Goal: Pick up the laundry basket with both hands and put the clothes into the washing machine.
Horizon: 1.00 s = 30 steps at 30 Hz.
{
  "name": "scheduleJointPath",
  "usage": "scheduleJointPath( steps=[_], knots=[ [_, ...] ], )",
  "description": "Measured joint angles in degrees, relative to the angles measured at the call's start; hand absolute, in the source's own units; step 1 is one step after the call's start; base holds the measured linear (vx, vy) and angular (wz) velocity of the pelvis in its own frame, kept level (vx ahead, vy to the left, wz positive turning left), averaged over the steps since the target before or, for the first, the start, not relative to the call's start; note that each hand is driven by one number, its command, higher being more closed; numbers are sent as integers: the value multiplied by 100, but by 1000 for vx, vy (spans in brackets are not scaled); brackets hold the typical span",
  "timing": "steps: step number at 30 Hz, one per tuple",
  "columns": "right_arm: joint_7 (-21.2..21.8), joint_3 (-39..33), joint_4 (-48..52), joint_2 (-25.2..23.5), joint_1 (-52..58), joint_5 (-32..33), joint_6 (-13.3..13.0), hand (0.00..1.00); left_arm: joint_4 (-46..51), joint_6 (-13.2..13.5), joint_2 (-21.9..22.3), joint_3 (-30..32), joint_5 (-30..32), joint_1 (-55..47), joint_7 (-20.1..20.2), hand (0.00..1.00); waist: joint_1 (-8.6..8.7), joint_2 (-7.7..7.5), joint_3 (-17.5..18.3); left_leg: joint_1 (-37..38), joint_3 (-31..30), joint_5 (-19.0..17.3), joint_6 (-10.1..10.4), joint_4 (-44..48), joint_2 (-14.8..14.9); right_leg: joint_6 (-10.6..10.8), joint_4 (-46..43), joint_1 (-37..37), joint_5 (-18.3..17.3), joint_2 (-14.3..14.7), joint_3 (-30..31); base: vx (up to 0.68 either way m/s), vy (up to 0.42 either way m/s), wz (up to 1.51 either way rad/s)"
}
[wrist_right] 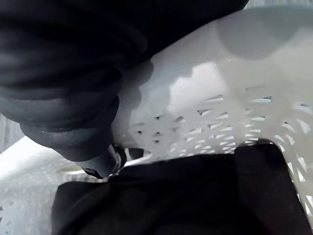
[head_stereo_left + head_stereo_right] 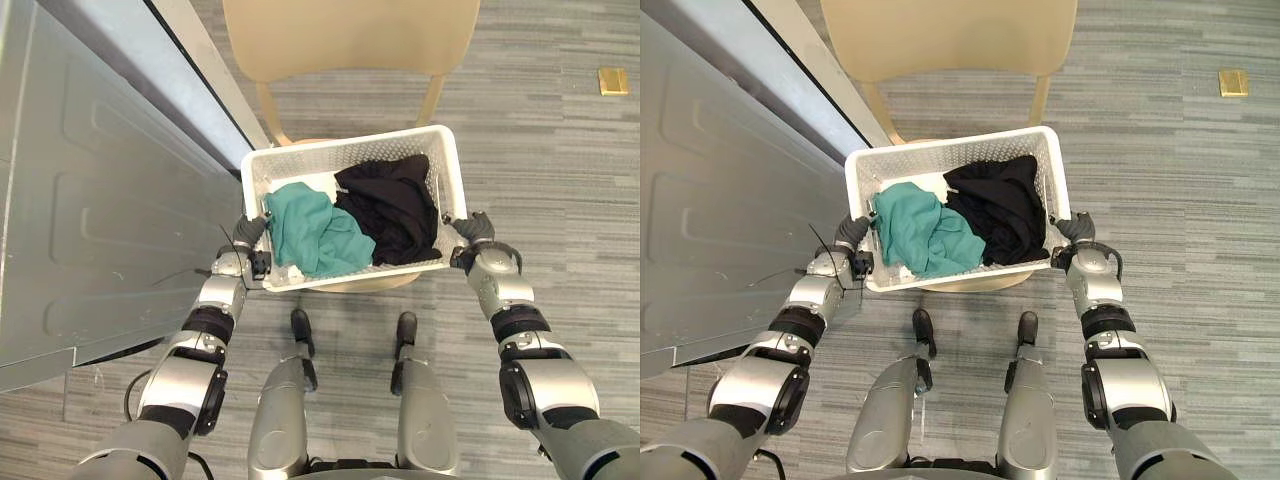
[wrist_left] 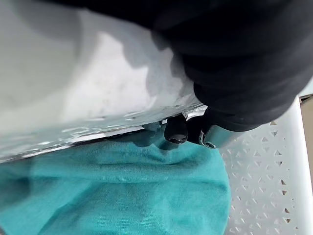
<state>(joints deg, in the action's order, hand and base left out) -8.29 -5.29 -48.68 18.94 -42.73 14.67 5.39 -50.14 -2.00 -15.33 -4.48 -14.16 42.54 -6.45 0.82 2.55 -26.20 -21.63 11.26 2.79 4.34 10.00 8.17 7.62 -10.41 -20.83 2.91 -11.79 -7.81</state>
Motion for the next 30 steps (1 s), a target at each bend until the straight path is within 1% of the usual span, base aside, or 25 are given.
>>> scheduleJointPath(
  steps=[3, 4, 7, 9, 11, 13, 17, 21, 22, 23, 24, 27, 29, 30],
  knots=[
    [-77, -3, 80, 41, -93, 0, -1, 100, -1, -12, -2, 3, 5, 198, -57, 100, -9, -5, -3, -90, 65, -2, 3, -5, 40, -12, -60, -150, 8, 8, -29, 31, -16, -8],
    [-91, -6, 128, 40, -94, 0, -5, 0, -1, -13, -1, 3, 5, 231, -136, 0, -13, -12, -7, -100, 86, -4, 6, -6, 60, -17, -59, -162, 12, 16, -45, 27, -20, -6],
    [-137, -60, 164, 15, -94, 59, -9, 0, 0, -17, 6, 55, 4, 335, -271, 0, -19, -14, -8, -132, 119, -10, 13, -5, 117, -47, -60, -204, 33, 42, -151, 10, -21, -6],
    [-147, -149, 230, -54, -118, 174, -22, 0, -3, -27, 6, 274, 14, 436, -409, 0, -27, -49, -37, -174, 190, -11, 15, 3, 160, -69, -69, -280, 49, 63, -160, 0, -22, -11],
    [-146, -162, 229, -72, -95, 223, -22, 0, -7, -31, 5, 318, 12, 436, -530, 0, -27, -54, -39, -173, 219, -12, 15, 8, 185, -69, -82, -290, 49, 72, -175, 14, -11, -5],
    [-106, -171, 231, -69, -50, 288, -39, 0, -36, -65, -7, 538, 19, 438, -632, 0, -25, -54, -39, -173, 264, -12, 16, 11, 205, -69, -137, -325, 49, 73, -192, 21, -4, -3],
    [25, -163, 228, -36, 10, 274, -41, 0, -79, -68, -92, 544, 34, 438, -647, 0, -43, -54, -39, -169, 313, -12, 16, 42, 267, -70, -181, -330, 48, 84, -317, 4, -1, -1],
    [112, -70, 181, 44, 127, 263, -45, 0, -122, -71, -136, 752, 146, 438, -676, 0, -80, -54, -38, -107, 343, -12, 16, 53, 288, -78, -258, -323, 43, 85, -338, -3, 2, -1],
    [112, -48, 167, 91, 188, 261, -47, 0, -123, -71, -190, 798, 151, 437, -750, 0, -138, -54, -38, -77, 363, -12, 16, 50, 286, -109, -259, -302, 24, 76, -358, -11, 4, -3],
    [112, -48, 159, 129, 245, 261, -47, 0, -124, -70, -229, 877, 155, 436, -768, 0, -158, -54, -38, -48, 366, -11, 17, 46, 284, -141, -258, -273, 4, 63, -423, 0, 0, 0],
    [112, -48, 84, 156, 282, 259, -46, 0, -124, -70, -318, 970, 155, 413, -814, 0, -160, -54, -38, -1, 355, 6, 41, 21, 286, -159, -261, -231, -7, 58, -492, -14, -11, 7],
    [56, -50, 63, 215, 431, 224, -46, 0, -122, -67, -580, 997, 141, 271, -942, 0, -164, -54, -37, 127, 313, 68, 118, -125, 277, -213, -266, -116, -41, 57, -596, -5, -4, 11],
    [29, -49, 84, 245, 518, 83, -49, 0, -88, -55, -617, 1084, 138, 156, -1024, 0, -174, -54, -37, 196, 308, 114, 139, -202, 263, -227, -266, -72, -52, 52, -613, 12, 6, 7],
    [-41, -49, 264, 263, 631, -7, -49, 0, 42, -48, -666, 1182, 132, -31, -1067, 0, -171, -54, -37, 222, 298, 124, 143, -222, 260, -235, -263, -51, -58, 55, -620, 18, 10, 3]
  ],
)
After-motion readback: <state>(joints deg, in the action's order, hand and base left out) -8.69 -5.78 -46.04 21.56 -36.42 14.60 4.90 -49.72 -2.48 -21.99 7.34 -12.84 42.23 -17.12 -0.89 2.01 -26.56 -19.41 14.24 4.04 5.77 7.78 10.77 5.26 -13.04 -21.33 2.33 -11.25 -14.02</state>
